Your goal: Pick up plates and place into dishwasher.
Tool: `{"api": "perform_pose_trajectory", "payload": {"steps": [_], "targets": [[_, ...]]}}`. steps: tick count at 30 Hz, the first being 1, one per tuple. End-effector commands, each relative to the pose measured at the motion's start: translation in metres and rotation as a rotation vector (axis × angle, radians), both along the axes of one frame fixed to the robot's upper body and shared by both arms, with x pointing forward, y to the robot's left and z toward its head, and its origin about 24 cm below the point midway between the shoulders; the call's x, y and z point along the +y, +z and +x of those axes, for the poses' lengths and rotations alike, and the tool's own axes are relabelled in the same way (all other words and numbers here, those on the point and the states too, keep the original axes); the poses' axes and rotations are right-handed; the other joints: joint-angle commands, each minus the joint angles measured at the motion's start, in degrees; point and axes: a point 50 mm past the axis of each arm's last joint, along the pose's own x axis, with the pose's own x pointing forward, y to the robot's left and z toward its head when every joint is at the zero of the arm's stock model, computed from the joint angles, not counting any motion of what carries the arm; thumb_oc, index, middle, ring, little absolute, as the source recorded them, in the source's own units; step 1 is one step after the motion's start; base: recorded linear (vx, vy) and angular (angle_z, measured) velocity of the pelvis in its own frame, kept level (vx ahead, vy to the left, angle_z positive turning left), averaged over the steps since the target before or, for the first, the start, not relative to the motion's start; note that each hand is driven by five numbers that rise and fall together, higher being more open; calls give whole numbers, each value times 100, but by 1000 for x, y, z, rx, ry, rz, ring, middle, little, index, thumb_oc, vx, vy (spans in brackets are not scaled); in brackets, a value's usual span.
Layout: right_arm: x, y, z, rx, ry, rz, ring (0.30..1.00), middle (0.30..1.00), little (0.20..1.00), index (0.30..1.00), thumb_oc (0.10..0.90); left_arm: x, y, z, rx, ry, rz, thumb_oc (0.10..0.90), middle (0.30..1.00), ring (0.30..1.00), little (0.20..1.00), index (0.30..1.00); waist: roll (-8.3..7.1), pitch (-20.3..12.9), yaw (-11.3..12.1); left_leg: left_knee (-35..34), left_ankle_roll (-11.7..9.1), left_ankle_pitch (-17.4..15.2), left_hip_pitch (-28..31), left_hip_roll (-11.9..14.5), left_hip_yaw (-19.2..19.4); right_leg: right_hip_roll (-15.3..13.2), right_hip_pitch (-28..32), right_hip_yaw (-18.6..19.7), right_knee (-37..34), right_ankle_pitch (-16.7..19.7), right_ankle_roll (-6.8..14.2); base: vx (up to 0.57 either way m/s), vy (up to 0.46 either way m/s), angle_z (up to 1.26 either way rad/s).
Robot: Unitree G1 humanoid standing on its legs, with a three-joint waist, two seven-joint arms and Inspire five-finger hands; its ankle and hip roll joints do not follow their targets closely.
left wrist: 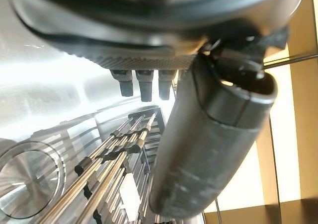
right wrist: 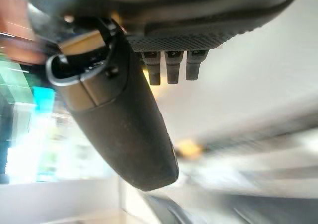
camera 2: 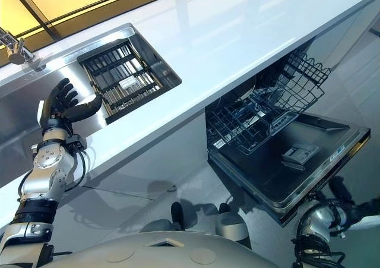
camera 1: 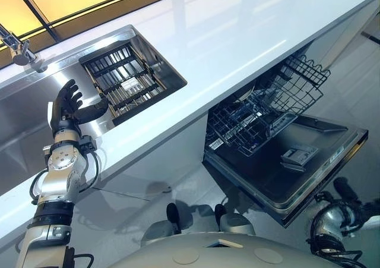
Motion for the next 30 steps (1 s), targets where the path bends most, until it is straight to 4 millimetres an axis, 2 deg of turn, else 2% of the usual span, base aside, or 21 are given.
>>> {"api": "perform_pose_trajectory", "payload": {"steps": [1,4,9,13,16,18,19,21,23,25,27,30], "targets": [[-4,9,21,-293,100,54,900,900,900,900,800,8,56,16,-251,-16,72,800,900,900,900,900,112,81,96,479,299,-961,33,-454,38,329,-730,-319,1095,-459,135,-17,-59,6],[-6,5,23,-365,154,127,900,900,900,900,800,9,69,22,-319,-15,60,800,900,900,900,900,178,241,94,635,259,-977,-143,-465,54,293,-845,-306,1096,-428,128,-66,-39,0],[-11,15,55,-510,197,217,900,900,900,900,800,10,98,32,-444,-11,99,800,900,900,900,900,324,739,104,847,175,-922,-554,-474,90,262,-1125,-269,1117,-381,73,-185,2,-4],[-9,31,92,-600,247,274,900,900,900,900,800,2,142,40,-630,-37,138,800,900,900,900,900,398,1297,195,1166,120,-864,-1047,-490,82,214,-1434,-270,1178,-316,-16,-221,-17,-4],[2,47,123,-677,314,290,900,900,900,900,800,-4,175,43,-744,-48,141,800,900,900,900,900,423,1604,285,1340,99,-849,-1318,-497,46,185,-1622,-308,1169,-214,-65,-173,-31,-1],[16,64,151,-756,403,302,900,900,900,900,800,-6,194,47,-805,-42,124,800,900,900,900,900,404,1786,307,1450,88,-842,-1489,-503,30,162,-1747,-327,1127,-125,-87,-143,-14,-1],[21,68,157,-779,428,309,900,900,900,900,800,-6,197,48,-816,-42,119,800,900,900,900,900,396,1818,311,1477,87,-841,-1526,-508,25,156,-1771,-326,1110,-102,-91,-110,-8,-3],[47,89,186,-880,554,319,900,900,900,900,800,-6,213,53,-863,-30,105,800,900,900,900,900,337,1958,309,1574,90,-830,-1693,-514,15,126,-1906,-318,1032,27,-90,-108,-4,0],[69,107,204,-972,636,348,900,900,900,900,800,-3,217,55,-878,-21,100,800,900,900,900,900,276,1959,320,1614,91,-829,-1798,-512,41,103,-2006,-343,944,112,-84,-61,8,-6],[87,123,215,-1048,709,363,900,900,900,900,800,-1,219,55,-887,-13,96,800,900,900,900,900,219,1959,327,1650,90,-827,-1868,-498,86,94,-2081,-371,904,162,-82,-45,17,-22],[113,146,224,-1184,861,391,900,900,900,900,800,-1,220,56,-889,5,98,800,900,900,900,900,146,1959,324,1719,95,-831,-1969,-490,120,95,-2191,-395,909,193,-84,-40,28,-25],[157,193,226,-1419,1142,429,900,900,900,900,800,0,208,55,-865,5,105,800,900,900,900,900,56,1959,365,1780,121,-840,-1986,-491,108,110,-2233,-417,972,180,-91,9,18,-9]]}}
